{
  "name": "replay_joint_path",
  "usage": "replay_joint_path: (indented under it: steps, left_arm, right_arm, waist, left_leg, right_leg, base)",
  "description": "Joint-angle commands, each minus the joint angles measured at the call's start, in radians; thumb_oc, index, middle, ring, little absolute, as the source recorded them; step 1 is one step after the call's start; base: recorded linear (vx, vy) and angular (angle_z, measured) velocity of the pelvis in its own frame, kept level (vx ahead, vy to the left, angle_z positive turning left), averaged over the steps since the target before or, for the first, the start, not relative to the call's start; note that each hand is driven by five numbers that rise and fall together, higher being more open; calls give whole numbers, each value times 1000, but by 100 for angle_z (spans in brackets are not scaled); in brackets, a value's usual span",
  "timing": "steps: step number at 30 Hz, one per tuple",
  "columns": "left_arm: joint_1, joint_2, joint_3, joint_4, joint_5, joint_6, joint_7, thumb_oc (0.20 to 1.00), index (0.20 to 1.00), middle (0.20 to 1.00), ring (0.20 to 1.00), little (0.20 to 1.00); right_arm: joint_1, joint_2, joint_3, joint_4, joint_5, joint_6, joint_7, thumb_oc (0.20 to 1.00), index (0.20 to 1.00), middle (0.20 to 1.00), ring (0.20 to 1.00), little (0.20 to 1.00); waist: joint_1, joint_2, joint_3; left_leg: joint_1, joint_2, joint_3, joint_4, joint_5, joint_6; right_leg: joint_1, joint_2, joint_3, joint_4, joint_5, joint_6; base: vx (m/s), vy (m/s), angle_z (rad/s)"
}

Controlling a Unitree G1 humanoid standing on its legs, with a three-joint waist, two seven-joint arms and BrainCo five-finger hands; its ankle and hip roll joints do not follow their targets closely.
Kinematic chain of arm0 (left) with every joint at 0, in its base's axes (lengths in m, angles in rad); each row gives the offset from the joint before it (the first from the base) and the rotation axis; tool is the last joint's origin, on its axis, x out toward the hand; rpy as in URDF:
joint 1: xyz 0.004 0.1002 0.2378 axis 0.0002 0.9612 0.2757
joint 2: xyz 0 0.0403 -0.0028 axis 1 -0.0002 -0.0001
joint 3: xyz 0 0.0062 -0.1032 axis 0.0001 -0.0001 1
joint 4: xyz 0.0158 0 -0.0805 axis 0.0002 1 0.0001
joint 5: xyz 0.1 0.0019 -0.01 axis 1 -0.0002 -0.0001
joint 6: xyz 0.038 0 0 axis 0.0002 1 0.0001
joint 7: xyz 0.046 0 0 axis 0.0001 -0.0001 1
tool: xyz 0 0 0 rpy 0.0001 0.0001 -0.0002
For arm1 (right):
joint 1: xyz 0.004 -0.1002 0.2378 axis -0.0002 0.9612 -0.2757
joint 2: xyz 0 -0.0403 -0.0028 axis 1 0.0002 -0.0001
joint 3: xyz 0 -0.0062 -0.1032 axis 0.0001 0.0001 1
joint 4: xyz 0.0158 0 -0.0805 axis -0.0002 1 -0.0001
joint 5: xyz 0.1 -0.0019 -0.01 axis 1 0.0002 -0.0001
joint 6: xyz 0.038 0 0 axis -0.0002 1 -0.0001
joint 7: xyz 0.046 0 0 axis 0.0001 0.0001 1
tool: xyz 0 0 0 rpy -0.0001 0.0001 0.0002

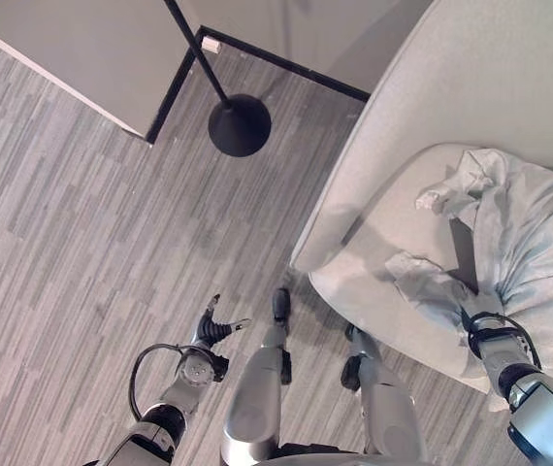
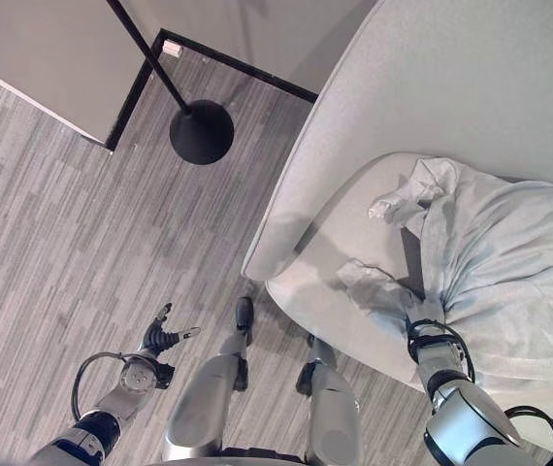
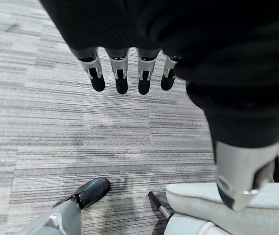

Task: Hang the clothes on the sofa on the clothes rack.

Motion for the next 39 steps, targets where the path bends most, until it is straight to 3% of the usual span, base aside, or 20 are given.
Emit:
replay_joint_path:
  steps: [1,3,4,5,9,12,17,18,20,23,30,33,39]
  left_arm:
    - [5,-16,-40,9,43,1,46,1000,1000,1000,1000,1000]
    - [28,-22,-20,8,31,10,51,1000,1000,1000,1000,1000]
    - [27,-22,-20,8,31,10,51,1000,1000,1000,1000,1000]
    - [43,-33,4,18,14,23,48,1000,1000,1000,1000,1000]
    - [80,-35,34,2,13,49,22,1000,1000,1000,1000,1000]
    - [96,-28,36,-5,27,63,0,1000,1000,1000,1000,1000]
    - [137,-22,49,-2,13,110,-64,1000,1000,1000,1000,1000]
    - [136,-22,49,-2,13,110,-64,1000,1000,1000,1000,1000]
    - [156,-40,68,-5,-68,131,-88,1000,1000,1000,1000,1000]
    - [167,-47,89,-49,-204,135,-123,1000,1000,1000,1000,1000]
    - [103,3,114,-271,-326,112,-110,1000,1000,1000,1000,1000]
    - [58,9,114,-339,-333,98,-88,1000,1000,1000,1000,1000]
    - [-50,63,88,-443,-218,47,-33,1000,1000,1000,1000,1000]
  right_arm:
    - [-21,-5,-71,-26,294,-39,-119,200,200,200,200,200]
    - [-14,13,-169,-218,468,-98,-172,200,200,200,200,200]
    - [-12,13,-170,-220,468,-97,-172,200,200,200,200,200]
    - [22,32,-254,-449,605,-146,-214,200,200,200,200,200]
    - [102,79,-355,-795,777,-244,-214,200,200,200,200,200]
    - [112,95,-373,-894,856,-288,-185,200,200,200,200,200]
    - [70,127,-403,-1094,1120,-362,-100,200,200,200,200,200]
    - [70,127,-403,-1094,1120,-362,-100,200,200,200,200,200]
    - [-2,129,-393,-1146,1260,-370,-75,200,200,200,200,200]
    - [-166,73,-377,-1151,1360,-374,-70,200,200,200,200,200]
    - [-563,-14,-333,-1162,1366,-371,-105,200,200,200,200,200]
    - [-707,-32,-301,-1110,1370,-376,-111,200,200,200,200,200]
    - [-893,-6,-226,-1005,1419,-420,-109,200,200,200,200,200]
  waist:
    - [-7,28,-42]
    - [-21,19,-59]
    - [-21,19,-61]
    - [-33,10,-83]
    - [-45,-15,-137]
    - [-43,-30,-172]
    - [-26,-59,-281]
    - [-27,-60,-282]
    - [-16,-70,-332]
    - [-8,-79,-374]
    - [-19,-99,-446]
    - [-26,-107,-463]
    - [-36,-119,-484]
  left_leg:
    - [-54,88,-24,-52,91,-108]
    - [-33,92,-17,-52,79,-105]
    - [-36,91,-17,-52,81,-104]
    - [-5,97,-10,-52,63,-101]
    - [67,102,5,-52,27,-91]
    - [110,103,15,-52,14,-88]
    - [224,94,25,-52,-20,-81]
    - [220,93,24,-52,-17,-80]
    - [263,89,29,-52,-31,-75]
    - [293,86,33,-52,-37,-72]
    - [338,82,38,-52,-51,-70]
    - [354,82,37,-52,-56,-71]
    - [371,84,38,-52,-64,-74]
  right_leg:
    - [21,-65,91,1,-36,127]
    - [30,-63,102,1,-41,123]
    - [28,-63,102,1,-39,123]
    - [48,-61,108,1,-48,117]
    - [112,-58,105,1,-71,107]
    - [156,-59,99,1,-82,106]
    - [268,-51,91,1,-113,103]
    - [265,-52,91,1,-111,103]
    - [302,-47,94,1,-118,102]
    - [326,-45,97,1,-118,100]
    - [364,-44,103,3,-121,101]
    - [379,-43,106,6,-124,102]
    - [389,-40,110,9,-125,102]
  base:
    - [34,51,-3]
    - [38,26,-5]
    - [60,17,-17]
    - [84,5,-21]
    - [108,-6,-8]
    - [86,-8,-1]
    - [91,21,-2]
    - [3,47,-2]
    - [31,42,-1]
    - [3,44,-10]
    - [1,29,-7]
    - [0,0,0]
    - [-2,4,-2]
